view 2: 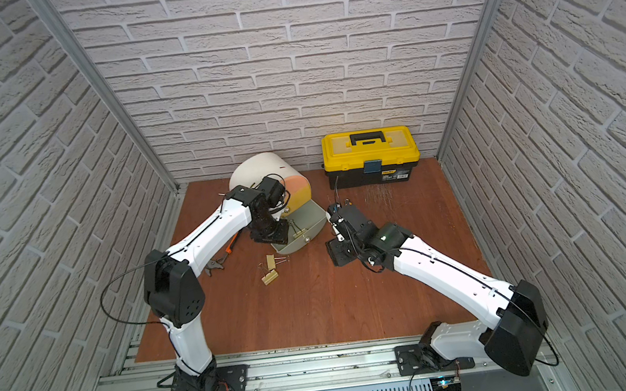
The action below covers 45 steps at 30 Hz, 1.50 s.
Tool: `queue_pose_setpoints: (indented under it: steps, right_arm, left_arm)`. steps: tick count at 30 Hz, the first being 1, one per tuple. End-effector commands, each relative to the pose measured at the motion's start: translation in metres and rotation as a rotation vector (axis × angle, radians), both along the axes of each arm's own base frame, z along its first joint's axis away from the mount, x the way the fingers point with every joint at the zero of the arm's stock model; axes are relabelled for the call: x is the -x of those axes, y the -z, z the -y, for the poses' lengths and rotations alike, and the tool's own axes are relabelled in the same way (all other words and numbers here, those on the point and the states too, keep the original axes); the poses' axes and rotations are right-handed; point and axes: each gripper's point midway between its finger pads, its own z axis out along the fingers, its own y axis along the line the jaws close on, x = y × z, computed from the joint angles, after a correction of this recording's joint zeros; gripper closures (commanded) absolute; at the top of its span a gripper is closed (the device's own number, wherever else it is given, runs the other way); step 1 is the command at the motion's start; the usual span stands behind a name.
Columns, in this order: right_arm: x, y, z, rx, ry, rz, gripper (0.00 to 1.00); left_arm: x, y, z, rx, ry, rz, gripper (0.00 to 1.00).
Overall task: Put the binder clips in the drawer according to color
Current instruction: Place the binder clip in the drawer.
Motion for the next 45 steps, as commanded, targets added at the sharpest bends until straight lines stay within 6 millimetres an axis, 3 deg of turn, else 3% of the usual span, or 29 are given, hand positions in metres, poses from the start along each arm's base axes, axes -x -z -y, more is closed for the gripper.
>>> queue_pose_setpoints:
  steps: [1,16,22,26,32,40,45]
  right_arm:
    - [-0.008,-0.013,-0.003,-0.028,0.009,0.034,0.37]
    - [-0.010,-0.015,-0.007,-0.028,-0.006,0.037,0.37]
    - [-0.010,-0.016,-0.008,-0.035,-0.008,0.037,0.37]
    - [-0.010,-0.018,-0.009,-0.040,-0.010,0.038,0.37]
    - [-0.010,-0.018,-0.016,-0.074,-0.017,0.024,0.39]
    - [-0.006,-0.014,-0.033,-0.098,-0.049,0.014,0.39]
    - [-0.001,-0.007,-0.056,-0.089,-0.100,0.004,0.37]
  left_arm:
    - [-0.004,0.001,0.000,-0.034,0.018,0.010,0.49]
    - [-0.006,-0.006,0.009,-0.024,0.045,0.038,0.35]
    - [-0.004,-0.009,0.013,-0.028,0.056,0.049,0.36]
    - [0.001,-0.018,0.016,-0.029,0.065,0.076,0.37]
    - [0.015,-0.047,0.017,-0.009,0.051,0.149,0.38]
    - [0.046,-0.079,-0.012,0.043,-0.051,0.227,0.39]
    - [0.069,-0.078,-0.042,0.088,-0.166,0.218,0.38]
